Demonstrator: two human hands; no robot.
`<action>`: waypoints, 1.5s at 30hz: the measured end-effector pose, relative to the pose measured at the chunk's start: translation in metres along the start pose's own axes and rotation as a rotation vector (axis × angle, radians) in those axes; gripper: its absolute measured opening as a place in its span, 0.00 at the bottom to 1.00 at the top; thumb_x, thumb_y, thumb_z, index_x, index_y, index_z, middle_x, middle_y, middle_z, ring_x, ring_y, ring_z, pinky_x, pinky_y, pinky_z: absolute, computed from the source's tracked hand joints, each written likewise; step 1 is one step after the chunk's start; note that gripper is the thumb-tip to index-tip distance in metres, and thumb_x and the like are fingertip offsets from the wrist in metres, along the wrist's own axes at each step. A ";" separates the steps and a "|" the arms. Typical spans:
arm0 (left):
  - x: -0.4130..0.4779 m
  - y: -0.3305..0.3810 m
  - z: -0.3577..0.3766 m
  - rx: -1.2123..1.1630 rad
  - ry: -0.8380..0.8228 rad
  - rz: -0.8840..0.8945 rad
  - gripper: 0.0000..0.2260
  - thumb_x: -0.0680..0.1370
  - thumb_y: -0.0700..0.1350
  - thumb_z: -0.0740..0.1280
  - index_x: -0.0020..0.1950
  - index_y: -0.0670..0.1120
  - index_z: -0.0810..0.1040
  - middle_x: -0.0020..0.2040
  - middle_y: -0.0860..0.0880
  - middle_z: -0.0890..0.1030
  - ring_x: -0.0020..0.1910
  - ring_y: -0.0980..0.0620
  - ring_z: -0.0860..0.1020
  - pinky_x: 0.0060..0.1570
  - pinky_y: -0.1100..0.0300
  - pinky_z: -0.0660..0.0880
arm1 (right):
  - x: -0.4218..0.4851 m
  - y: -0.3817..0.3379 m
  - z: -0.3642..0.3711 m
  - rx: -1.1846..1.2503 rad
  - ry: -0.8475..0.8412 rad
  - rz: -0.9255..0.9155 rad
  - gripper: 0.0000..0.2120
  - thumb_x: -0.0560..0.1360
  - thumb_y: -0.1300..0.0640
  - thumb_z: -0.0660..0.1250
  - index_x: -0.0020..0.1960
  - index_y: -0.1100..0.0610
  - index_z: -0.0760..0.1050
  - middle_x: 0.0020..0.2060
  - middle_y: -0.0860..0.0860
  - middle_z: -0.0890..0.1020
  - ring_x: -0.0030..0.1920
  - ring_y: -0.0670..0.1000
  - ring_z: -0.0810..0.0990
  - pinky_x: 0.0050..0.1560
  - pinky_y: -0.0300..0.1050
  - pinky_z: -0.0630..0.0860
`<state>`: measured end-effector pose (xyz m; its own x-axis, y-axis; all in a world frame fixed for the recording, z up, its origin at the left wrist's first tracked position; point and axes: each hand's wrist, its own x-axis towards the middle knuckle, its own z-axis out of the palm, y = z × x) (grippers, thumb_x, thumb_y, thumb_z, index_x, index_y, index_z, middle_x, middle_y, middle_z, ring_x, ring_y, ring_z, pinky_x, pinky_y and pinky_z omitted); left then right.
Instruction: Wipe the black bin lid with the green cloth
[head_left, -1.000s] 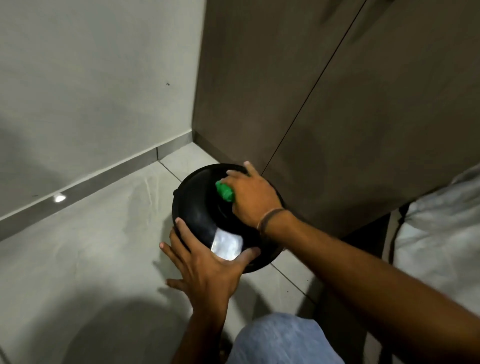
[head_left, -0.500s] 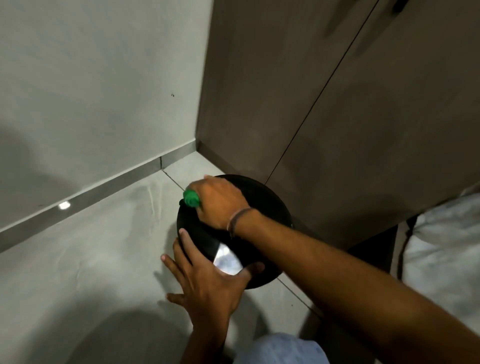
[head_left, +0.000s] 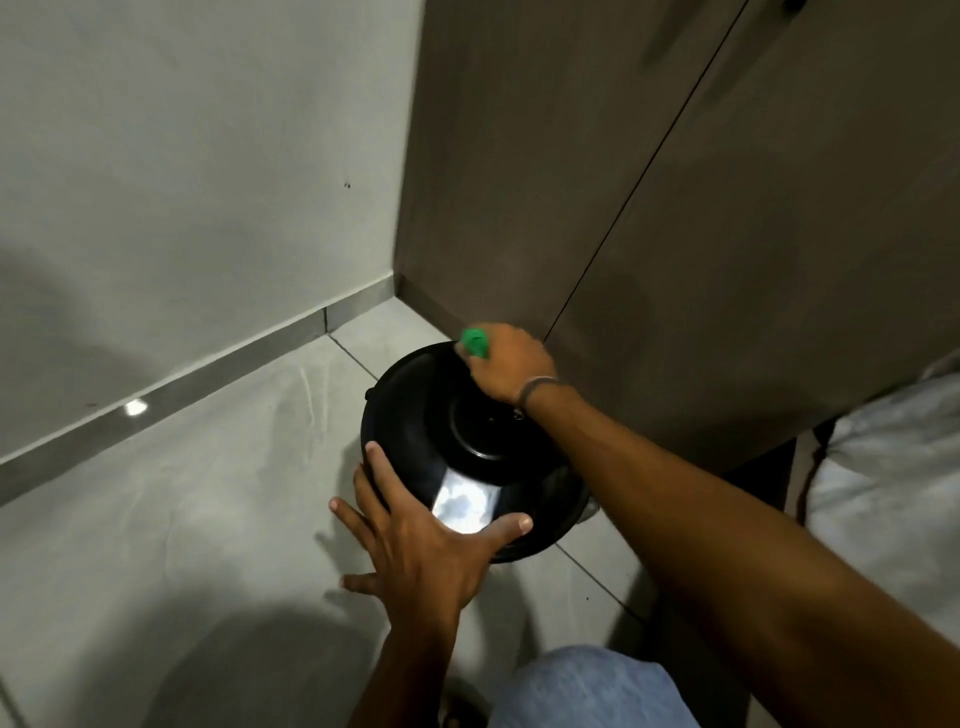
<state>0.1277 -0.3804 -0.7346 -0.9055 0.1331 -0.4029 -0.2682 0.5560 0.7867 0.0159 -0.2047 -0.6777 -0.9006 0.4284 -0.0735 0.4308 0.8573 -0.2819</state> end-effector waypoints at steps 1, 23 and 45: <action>0.000 0.001 0.000 0.009 -0.001 -0.009 0.78 0.47 0.74 0.81 0.84 0.61 0.35 0.87 0.55 0.44 0.86 0.40 0.37 0.70 0.16 0.50 | -0.005 -0.016 0.009 -0.050 0.001 -0.149 0.17 0.79 0.45 0.67 0.64 0.50 0.83 0.63 0.54 0.85 0.67 0.61 0.81 0.68 0.51 0.75; 0.002 -0.002 0.000 -0.033 0.045 0.015 0.70 0.59 0.58 0.85 0.84 0.60 0.36 0.87 0.54 0.45 0.86 0.42 0.39 0.72 0.17 0.53 | -0.071 -0.024 0.042 -0.026 -0.068 -0.600 0.29 0.77 0.53 0.71 0.77 0.47 0.73 0.79 0.46 0.73 0.84 0.54 0.62 0.83 0.54 0.52; -0.002 0.000 0.005 -0.049 0.040 0.010 0.79 0.48 0.68 0.85 0.84 0.59 0.36 0.87 0.50 0.46 0.86 0.38 0.40 0.72 0.19 0.52 | -0.194 0.026 0.015 0.198 0.017 0.598 0.13 0.81 0.48 0.66 0.59 0.56 0.80 0.53 0.54 0.85 0.47 0.54 0.81 0.45 0.41 0.72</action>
<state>0.1311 -0.3770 -0.7360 -0.9204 0.1046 -0.3767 -0.2743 0.5136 0.8130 0.2007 -0.2700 -0.6855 -0.5052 0.8233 -0.2587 0.8396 0.3994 -0.3683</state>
